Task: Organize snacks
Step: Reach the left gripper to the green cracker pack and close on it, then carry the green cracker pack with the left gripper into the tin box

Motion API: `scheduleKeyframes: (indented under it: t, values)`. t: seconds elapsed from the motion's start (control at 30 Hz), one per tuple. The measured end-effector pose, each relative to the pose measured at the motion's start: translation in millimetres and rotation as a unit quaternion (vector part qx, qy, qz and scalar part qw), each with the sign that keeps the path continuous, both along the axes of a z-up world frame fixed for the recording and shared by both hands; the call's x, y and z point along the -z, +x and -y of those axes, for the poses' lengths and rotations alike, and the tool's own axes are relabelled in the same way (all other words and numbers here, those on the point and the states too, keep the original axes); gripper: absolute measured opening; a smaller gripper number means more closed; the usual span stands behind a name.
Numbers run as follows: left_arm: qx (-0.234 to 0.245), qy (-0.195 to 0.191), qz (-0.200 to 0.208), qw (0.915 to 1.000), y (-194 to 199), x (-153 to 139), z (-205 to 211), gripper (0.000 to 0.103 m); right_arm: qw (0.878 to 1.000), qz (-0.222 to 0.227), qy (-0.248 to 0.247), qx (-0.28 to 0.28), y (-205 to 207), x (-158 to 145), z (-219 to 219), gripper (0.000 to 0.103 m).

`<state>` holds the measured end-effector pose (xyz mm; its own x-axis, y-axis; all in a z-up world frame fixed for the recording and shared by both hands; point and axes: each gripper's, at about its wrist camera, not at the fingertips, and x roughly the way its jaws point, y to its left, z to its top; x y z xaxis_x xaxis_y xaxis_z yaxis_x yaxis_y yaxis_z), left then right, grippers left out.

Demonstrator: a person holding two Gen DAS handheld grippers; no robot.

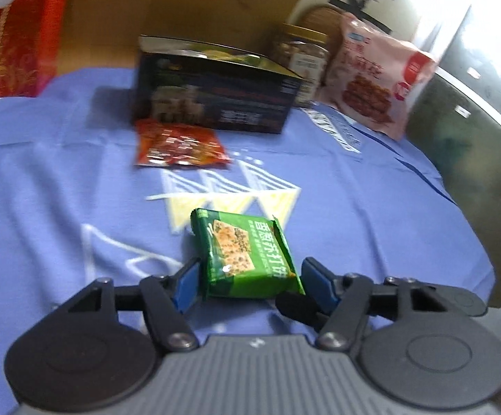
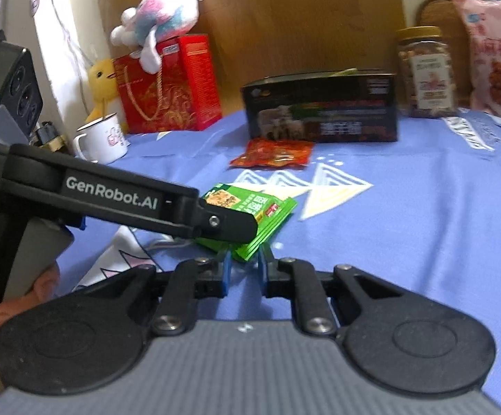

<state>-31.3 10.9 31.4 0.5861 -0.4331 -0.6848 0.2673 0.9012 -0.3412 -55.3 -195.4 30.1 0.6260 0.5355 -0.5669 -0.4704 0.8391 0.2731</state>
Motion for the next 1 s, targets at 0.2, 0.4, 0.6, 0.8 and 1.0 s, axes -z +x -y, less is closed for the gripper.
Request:
scheduleKeyframes:
  t: [0.2,0.4,0.6,0.8,1.0]
  values:
    - [0.030,0.004,0.013,0.9995,-2,-3,28,0.068,0.999,-0.012,0.006,0.033,-10,-1,27,0.023]
    - [0.013,-0.002,0.025,0.9996,-5,-11,18,0.080,0.998,-0.029,0.028,0.052,-14,4,43,0.025]
    - [-0.023,-0.006,0.025,0.9994,-6,-16,-4,0.081,0.997,-0.016,0.026,0.067,-19,3,54,0.035]
    - [-0.026,-0.007,0.019,0.9995,-8,-16,-9,0.081,0.997,-0.020,0.036,0.066,-15,3,62,0.036]
    - [-0.014,-0.009,0.006,0.9998,8,-11,-2,0.082,0.999,-0.019,0.027,0.042,-4,6,51,0.044]
